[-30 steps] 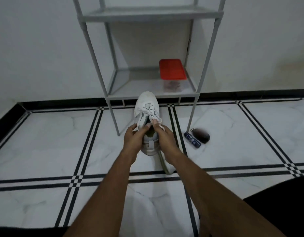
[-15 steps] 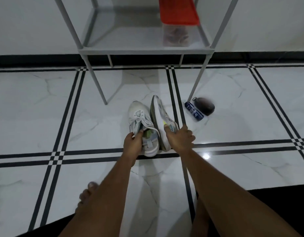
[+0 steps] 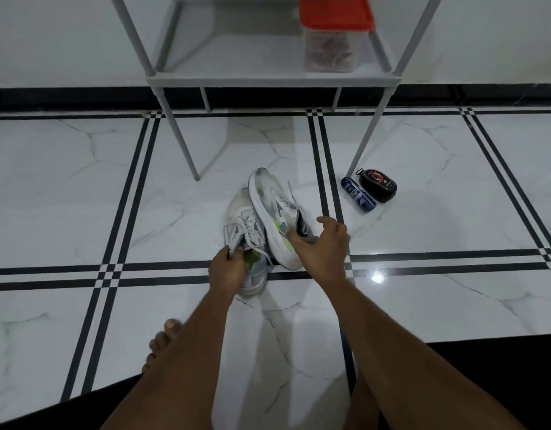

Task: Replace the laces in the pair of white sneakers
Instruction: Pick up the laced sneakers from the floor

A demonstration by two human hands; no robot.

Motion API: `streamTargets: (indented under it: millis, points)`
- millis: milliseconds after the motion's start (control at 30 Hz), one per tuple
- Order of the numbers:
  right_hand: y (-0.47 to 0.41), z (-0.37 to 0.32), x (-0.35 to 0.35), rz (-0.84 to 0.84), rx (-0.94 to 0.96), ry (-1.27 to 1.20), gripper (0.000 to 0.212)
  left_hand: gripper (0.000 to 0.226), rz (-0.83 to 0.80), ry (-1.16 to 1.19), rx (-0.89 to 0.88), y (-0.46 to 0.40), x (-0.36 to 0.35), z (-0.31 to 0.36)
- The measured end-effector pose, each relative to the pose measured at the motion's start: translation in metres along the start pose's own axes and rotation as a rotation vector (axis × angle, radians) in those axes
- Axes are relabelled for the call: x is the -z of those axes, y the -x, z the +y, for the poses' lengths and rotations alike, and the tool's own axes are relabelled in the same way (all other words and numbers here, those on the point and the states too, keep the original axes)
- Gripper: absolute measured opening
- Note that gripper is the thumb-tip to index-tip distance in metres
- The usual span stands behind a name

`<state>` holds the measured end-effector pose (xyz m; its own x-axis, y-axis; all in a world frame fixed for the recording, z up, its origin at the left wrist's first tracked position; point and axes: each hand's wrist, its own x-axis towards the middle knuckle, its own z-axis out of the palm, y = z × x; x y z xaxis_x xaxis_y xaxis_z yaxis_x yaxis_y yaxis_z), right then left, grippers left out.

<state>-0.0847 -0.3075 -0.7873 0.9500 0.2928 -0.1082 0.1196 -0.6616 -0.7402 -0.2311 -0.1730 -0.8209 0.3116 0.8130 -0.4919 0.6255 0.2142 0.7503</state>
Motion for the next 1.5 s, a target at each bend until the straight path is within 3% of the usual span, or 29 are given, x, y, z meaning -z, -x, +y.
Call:
streamTargets:
  millis: [67,133,200,267,333,400,533,700,867,1000,1167,1333,1500]
  points:
    - [-0.002,0.003,0.002,-0.264,-0.258,-0.194,0.083,0.025,0.052,0.012,0.003,-0.003,0.004,-0.003]
    - [-0.007,0.009,-0.007,-0.431,-0.279,-0.225,0.065,0.025,0.105,0.010,0.013,-0.006,0.006,-0.005]
    - [-0.003,0.009,-0.017,-0.464,-0.264,-0.144,0.071,0.028,0.134,-0.007,0.021,-0.007,0.006,-0.005]
    - [0.000,0.009,-0.031,-0.434,-0.250,-0.144,0.092,0.031,0.164,-0.019,0.029,-0.009,0.005,-0.005]
    - [0.007,0.006,-0.036,-0.460,-0.214,-0.176,0.078,0.031,0.191,-0.038,0.031,-0.008,0.004,-0.004]
    - [0.014,0.005,-0.037,-0.436,-0.173,-0.184,0.056,0.029,0.200,-0.054,0.010,-0.004,0.003,-0.002]
    - [0.024,-0.008,-0.025,-0.333,-0.130,-0.256,0.043,0.026,0.202,-0.053,-0.087,0.010,0.015,0.012]
    - [0.028,-0.069,0.031,-0.188,-0.102,-0.405,0.069,0.026,0.246,0.039,-0.213,0.054,0.050,0.080]
    - [0.041,-0.147,0.111,0.007,0.094,-0.438,0.068,0.032,0.287,0.117,-0.353,0.112,0.088,0.161]
    - [0.054,-0.222,0.189,0.137,0.252,-0.499,0.080,0.043,0.353,0.175,-0.521,0.176,0.133,0.244]
    - [0.056,-0.304,0.270,0.213,0.373,-0.522,0.081,0.044,0.447,0.162,-0.744,0.229,0.184,0.342]
    - [0.022,-0.403,0.332,0.236,0.407,-0.484,0.083,0.039,0.493,0.132,-0.801,0.245,0.228,0.465]
    - [-0.037,-0.477,0.363,0.192,0.326,-0.352,0.096,0.034,0.333,0.134,-0.719,0.208,0.248,0.573]
